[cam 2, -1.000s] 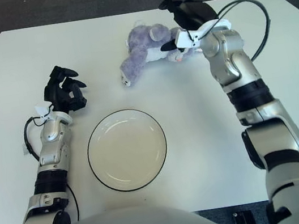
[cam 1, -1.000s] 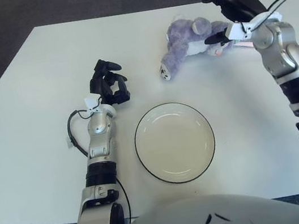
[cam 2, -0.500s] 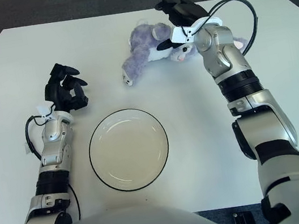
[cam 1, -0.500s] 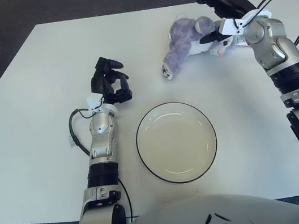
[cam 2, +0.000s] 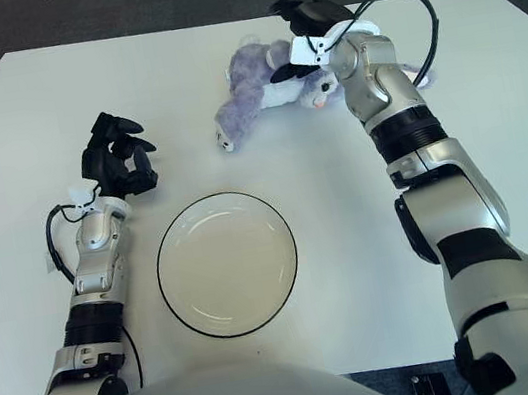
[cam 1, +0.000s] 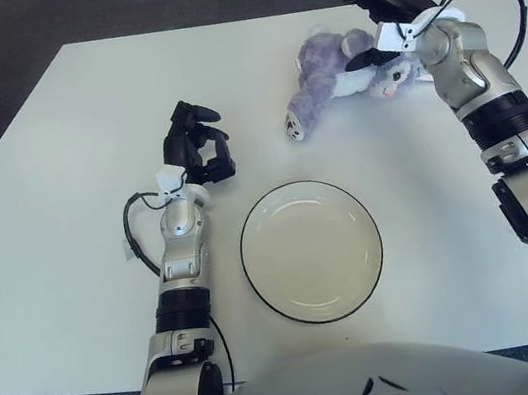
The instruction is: Put the doll into the plate.
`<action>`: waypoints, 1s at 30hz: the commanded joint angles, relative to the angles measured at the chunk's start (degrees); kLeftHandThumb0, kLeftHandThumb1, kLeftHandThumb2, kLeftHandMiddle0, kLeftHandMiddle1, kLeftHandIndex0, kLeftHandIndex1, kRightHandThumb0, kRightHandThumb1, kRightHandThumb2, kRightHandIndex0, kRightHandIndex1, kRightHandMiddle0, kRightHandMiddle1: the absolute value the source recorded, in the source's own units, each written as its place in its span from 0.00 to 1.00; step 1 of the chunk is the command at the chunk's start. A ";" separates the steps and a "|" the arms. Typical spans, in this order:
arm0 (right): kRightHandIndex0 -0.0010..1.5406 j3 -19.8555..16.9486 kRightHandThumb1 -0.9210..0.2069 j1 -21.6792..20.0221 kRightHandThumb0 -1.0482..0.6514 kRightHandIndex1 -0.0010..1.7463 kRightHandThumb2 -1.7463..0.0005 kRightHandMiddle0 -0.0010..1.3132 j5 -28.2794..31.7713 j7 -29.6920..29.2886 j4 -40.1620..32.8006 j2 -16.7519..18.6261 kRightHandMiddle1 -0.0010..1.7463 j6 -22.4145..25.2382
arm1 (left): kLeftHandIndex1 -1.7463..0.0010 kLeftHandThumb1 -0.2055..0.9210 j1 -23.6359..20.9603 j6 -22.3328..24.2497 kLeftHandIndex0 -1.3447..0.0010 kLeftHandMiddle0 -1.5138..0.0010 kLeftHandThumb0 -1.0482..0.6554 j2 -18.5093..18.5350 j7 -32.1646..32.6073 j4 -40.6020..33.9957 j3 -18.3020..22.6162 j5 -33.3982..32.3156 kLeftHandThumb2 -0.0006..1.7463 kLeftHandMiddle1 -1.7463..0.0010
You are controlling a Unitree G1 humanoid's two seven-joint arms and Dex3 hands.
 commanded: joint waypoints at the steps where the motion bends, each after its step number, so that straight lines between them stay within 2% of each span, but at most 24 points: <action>1: 0.08 0.82 0.04 -1.84 0.00 0.20 0.92 0.00 -0.33 -1.64 3.27 0.72 0.35 -1.02 | 0.00 0.49 3.49 -0.63 0.65 0.68 0.61 -0.74 0.45 1.87 -0.27 0.20 0.74 0.00; 5: 0.09 1.07 0.05 -2.61 0.00 0.21 0.92 0.00 0.18 -2.77 6.09 1.37 0.40 -2.07 | 0.00 0.49 3.53 -0.64 0.65 0.68 0.61 -0.77 0.45 1.74 -0.34 0.17 0.74 0.00; 11: 0.05 1.35 0.07 -3.51 0.00 0.36 0.93 0.00 0.57 -4.09 9.38 2.00 0.46 -3.49 | 0.00 0.51 3.51 -1.03 0.66 0.69 0.61 -1.02 0.25 1.71 -0.26 -0.35 0.73 0.00; 17: 0.03 1.35 0.08 -4.63 0.01 0.47 0.92 0.00 1.58 -4.13 12.75 2.90 0.46 -4.70 | 0.00 0.51 3.45 -2.41 0.66 0.69 0.61 -1.13 -0.40 2.07 -0.25 -1.04 0.73 0.00; 26: 0.03 2.20 0.08 -6.45 0.01 0.51 0.91 0.00 1.68 -3.73 17.51 3.46 0.41 -6.54 | 0.00 0.50 3.62 -2.54 0.66 0.69 0.61 -1.07 -0.55 1.79 -0.40 -1.47 0.73 0.00; 30: 0.02 2.76 0.07 -7.20 0.00 0.49 0.91 0.00 1.59 -3.27 19.75 3.73 0.38 -7.21 | 0.00 0.50 3.65 -2.71 0.66 0.69 0.61 -1.00 -0.12 1.71 -0.42 -1.09 0.73 0.00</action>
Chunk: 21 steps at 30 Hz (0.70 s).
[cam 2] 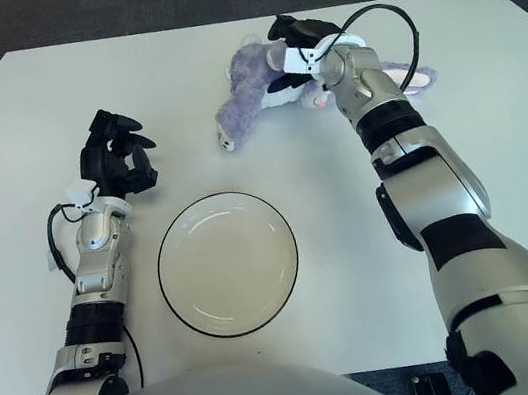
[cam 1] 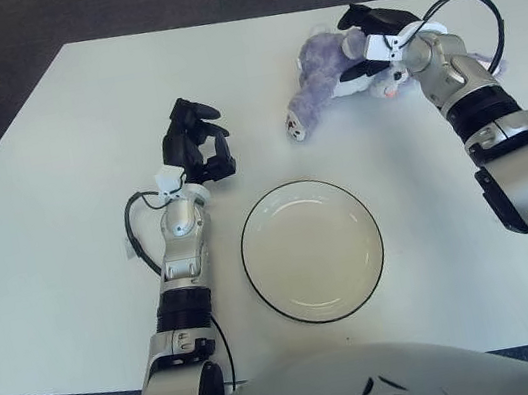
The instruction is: Put the doll into the plate.
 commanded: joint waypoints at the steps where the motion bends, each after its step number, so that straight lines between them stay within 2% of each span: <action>1: 0.02 0.67 0.07 -1.94 0.01 0.47 0.91 0.00 0.45 0.50 2.20 0.53 0.38 -0.79 | 0.00 0.50 3.61 -0.72 0.66 0.69 0.61 -0.87 0.36 1.73 -0.18 0.19 0.73 0.00; 11: 0.02 1.38 0.07 -3.20 0.06 0.33 0.90 0.00 0.71 0.92 6.64 1.50 0.39 -0.77 | 0.00 0.50 3.85 0.53 0.66 0.69 0.61 -0.91 0.67 0.80 -0.15 0.08 0.74 0.00; 21: 0.06 2.97 0.09 -4.62 0.04 0.33 0.89 0.00 0.02 -0.42 13.49 3.09 0.41 -2.23 | 0.00 0.49 3.97 0.63 0.65 0.68 0.61 -0.78 0.25 0.39 -0.15 -0.15 0.74 0.00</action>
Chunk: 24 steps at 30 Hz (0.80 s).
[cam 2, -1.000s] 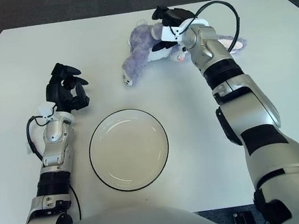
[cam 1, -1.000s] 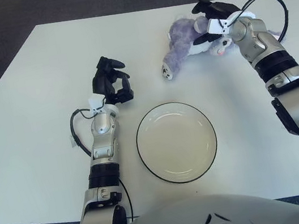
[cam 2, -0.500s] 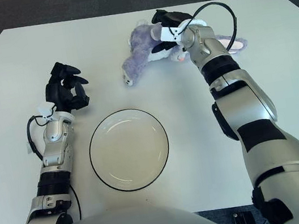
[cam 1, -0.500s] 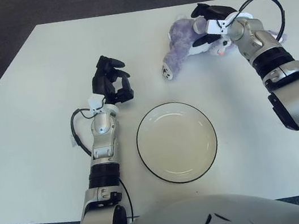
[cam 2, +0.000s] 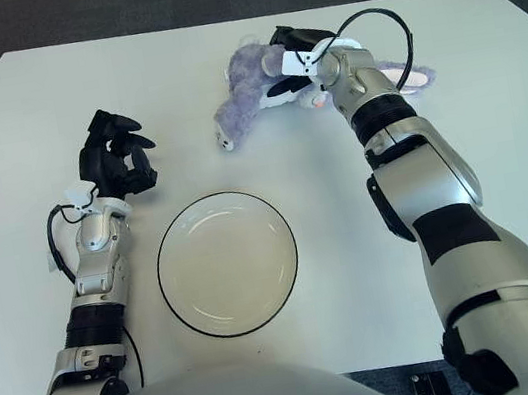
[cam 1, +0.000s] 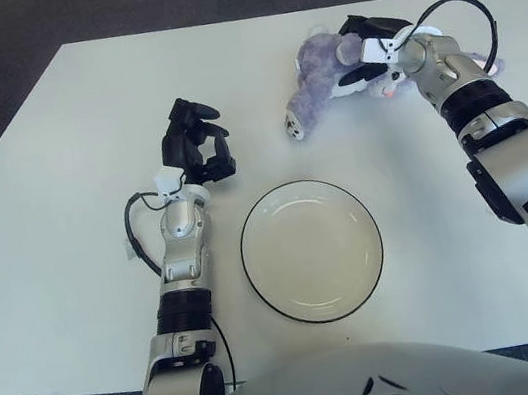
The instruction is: Put the doll into the plate.
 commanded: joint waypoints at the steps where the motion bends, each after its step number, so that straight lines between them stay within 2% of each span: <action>1: 0.06 0.88 0.09 -1.11 0.04 0.34 0.89 0.00 -0.02 -0.55 3.01 1.12 0.41 -0.47 | 0.00 0.49 3.30 0.31 0.65 0.68 0.61 -0.56 0.00 1.74 -0.07 -0.14 0.74 0.00; 6: 0.07 1.84 0.09 -1.50 0.03 0.36 0.89 0.00 -0.52 -1.31 4.39 1.40 0.42 -0.72 | 0.00 0.49 3.41 0.53 0.65 0.68 0.61 -0.51 0.15 1.33 -0.07 0.01 0.74 0.00; 9: 0.08 2.44 0.10 -1.47 0.03 0.47 0.88 0.00 -0.73 -1.98 4.85 1.53 0.42 -0.81 | 0.00 0.48 3.41 0.59 0.65 0.68 0.61 -0.59 0.29 1.23 -0.01 -0.01 0.74 0.00; 15: 0.13 4.18 0.10 -0.99 0.03 0.57 0.88 0.00 -1.82 -3.49 5.73 1.82 0.42 -0.80 | 0.00 0.48 3.38 0.33 0.65 0.68 0.61 -0.82 0.98 1.14 0.08 0.40 0.75 0.00; 17: 0.15 4.57 0.10 -0.77 0.04 0.66 0.87 0.00 -1.88 -3.93 6.19 1.92 0.42 -0.92 | 0.00 0.48 3.39 0.21 0.65 0.68 0.61 -0.92 1.28 1.06 0.06 0.60 0.75 0.00; 20: 0.24 5.02 0.10 -0.72 0.05 0.89 0.87 0.00 -1.78 -4.38 6.77 2.00 0.41 -1.01 | 0.00 0.48 3.41 0.03 0.65 0.68 0.61 -1.00 1.52 1.03 0.04 0.69 0.75 0.00; 24: 0.40 5.52 0.11 -0.81 0.06 0.98 0.87 0.00 -1.75 -4.63 7.69 2.15 0.42 -1.08 | 0.00 0.48 3.45 -0.13 0.65 0.68 0.61 -1.01 1.71 0.98 -0.01 0.67 0.75 0.00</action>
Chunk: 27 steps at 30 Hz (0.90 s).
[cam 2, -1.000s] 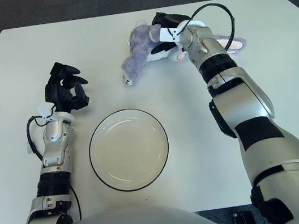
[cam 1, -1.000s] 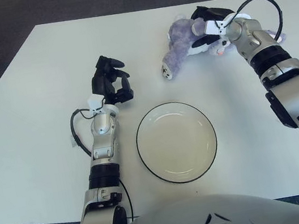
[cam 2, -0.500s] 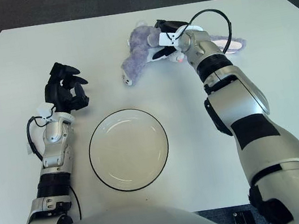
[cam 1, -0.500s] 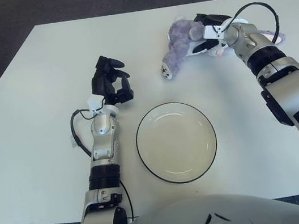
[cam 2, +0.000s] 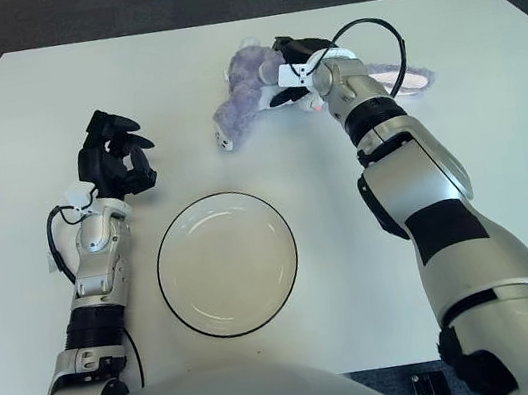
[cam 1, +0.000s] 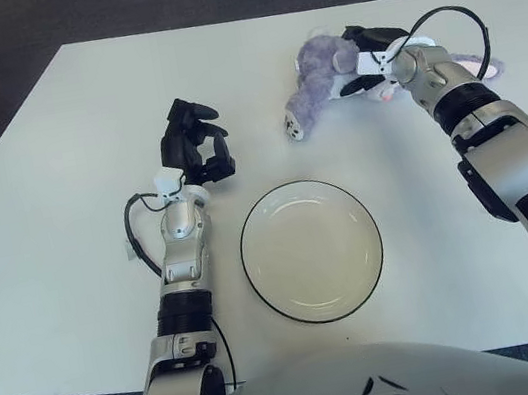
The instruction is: Put the doll into the plate.
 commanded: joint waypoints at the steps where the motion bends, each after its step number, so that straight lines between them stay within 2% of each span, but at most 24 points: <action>1: 0.42 0.94 0.11 0.40 0.06 0.98 0.87 0.00 -0.61 0.73 1.69 0.85 0.43 0.03 | 0.00 0.48 3.29 -0.16 0.64 0.68 0.61 -0.74 0.62 1.45 -0.06 0.40 0.75 0.00; 4: 0.47 1.15 0.12 0.21 0.07 1.00 0.87 0.00 -0.38 1.58 2.16 0.84 0.43 0.03 | 0.00 0.48 3.33 -0.26 0.64 0.68 0.61 -0.70 0.76 1.50 -0.05 0.61 0.75 0.00; 9: 0.47 1.15 0.13 0.24 0.09 1.00 0.87 0.00 0.07 2.99 2.63 0.98 0.42 0.23 | 0.00 0.48 3.25 -0.53 0.64 0.67 0.61 -0.80 1.07 1.65 0.09 0.95 0.75 0.00; 12: 0.39 1.05 0.14 0.39 0.10 1.00 0.87 0.00 0.26 3.35 2.53 1.16 0.40 0.45 | 0.00 0.48 3.18 -0.71 0.64 0.67 0.61 -0.78 1.05 1.77 0.13 0.90 0.75 0.00; 17: 0.36 1.14 0.20 0.88 0.12 1.00 0.81 0.00 0.24 2.78 2.39 1.65 0.41 1.19 | 0.00 0.47 3.13 -1.21 0.64 0.67 0.61 -0.70 0.75 1.98 0.15 0.59 0.75 0.00; 19: 0.31 1.07 0.30 1.40 0.16 0.98 0.70 0.00 0.24 1.73 2.75 2.00 0.42 1.46 | 0.00 0.47 3.09 -1.32 0.64 0.67 0.61 -0.67 0.63 2.07 0.19 0.45 0.75 0.00; 20: 0.27 1.03 0.32 1.66 0.18 0.90 0.67 0.00 0.25 1.16 2.99 2.14 0.43 1.54 | 0.00 0.47 3.08 -1.37 0.64 0.67 0.61 -0.67 0.58 2.11 0.20 0.39 0.75 0.00; 22: 0.19 0.68 0.44 2.10 0.25 0.63 0.56 0.00 0.51 -0.16 3.39 2.32 0.46 1.70 | 0.00 0.47 3.04 -1.49 0.64 0.67 0.61 -0.62 0.52 2.21 0.22 0.37 0.75 0.00; 24: 0.17 0.36 0.50 2.25 0.29 0.52 0.51 0.00 0.80 -1.13 3.62 2.50 0.50 1.92 | 0.00 0.47 3.01 -1.66 0.64 0.67 0.61 -0.55 0.55 2.33 0.20 0.50 0.76 0.00; 27: 0.15 0.08 0.56 2.46 0.32 0.45 0.46 0.00 0.96 -2.89 3.90 2.86 0.55 2.37 | 0.00 0.47 2.97 -1.94 0.64 0.67 0.61 -0.47 0.63 2.50 0.20 0.68 0.76 0.00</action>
